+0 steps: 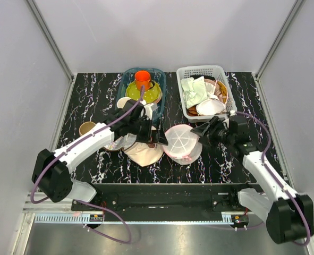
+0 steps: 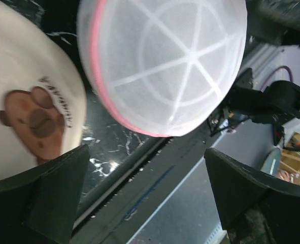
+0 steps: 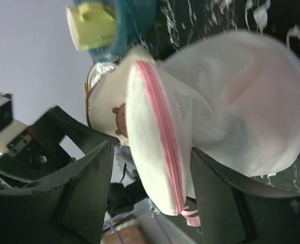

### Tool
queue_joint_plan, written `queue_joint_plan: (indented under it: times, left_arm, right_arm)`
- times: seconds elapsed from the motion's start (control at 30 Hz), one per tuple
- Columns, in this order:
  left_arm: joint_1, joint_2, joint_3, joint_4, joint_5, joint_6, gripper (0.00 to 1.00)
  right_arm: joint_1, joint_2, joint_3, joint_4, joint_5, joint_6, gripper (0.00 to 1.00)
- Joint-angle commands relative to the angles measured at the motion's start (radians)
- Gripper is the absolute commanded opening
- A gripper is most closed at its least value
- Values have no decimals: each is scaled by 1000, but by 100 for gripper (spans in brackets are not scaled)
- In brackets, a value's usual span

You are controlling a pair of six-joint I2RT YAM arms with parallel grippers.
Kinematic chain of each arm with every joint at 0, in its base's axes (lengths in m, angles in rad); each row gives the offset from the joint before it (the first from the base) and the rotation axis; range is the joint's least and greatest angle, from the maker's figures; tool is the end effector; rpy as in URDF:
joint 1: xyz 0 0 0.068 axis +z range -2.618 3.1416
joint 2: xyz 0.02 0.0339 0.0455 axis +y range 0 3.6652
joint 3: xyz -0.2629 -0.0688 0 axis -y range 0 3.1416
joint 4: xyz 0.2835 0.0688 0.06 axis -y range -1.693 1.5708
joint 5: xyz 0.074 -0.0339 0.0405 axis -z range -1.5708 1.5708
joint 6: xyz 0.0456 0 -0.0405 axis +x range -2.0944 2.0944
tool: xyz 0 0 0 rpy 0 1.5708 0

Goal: Unzip the laundry bag and remove the bra

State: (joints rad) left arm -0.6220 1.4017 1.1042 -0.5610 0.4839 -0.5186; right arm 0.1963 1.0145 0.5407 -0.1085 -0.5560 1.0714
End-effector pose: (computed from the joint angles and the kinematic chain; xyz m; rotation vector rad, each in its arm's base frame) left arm 0.2633 -0.2148 0.2604 0.3719 2.5786 -1.0600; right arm 0.2454 0.0733 0.1988 0.6643 2.2679 1.2825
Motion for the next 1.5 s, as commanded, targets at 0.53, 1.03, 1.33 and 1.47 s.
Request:
queue_joint_plan:
  times: [0.53,1.03,1.33,1.47]
  left_arm:
    - [-54,2,-70,-16,148,-67,99]
    - [-56,28,-236,398,147,-251,99]
    - [-56,83,-250,558,125,-351,98]
    - [-55,88,-172,503,114,-313,98]
  right_arm:
    - [5,-169,255,-500,317,-326,73]
    - [5,-249,183,-513,330,-311,74]
    - [2,-266,134,-470,335,-280,74]
    - [5,-274,128,-477,326,-275,74]
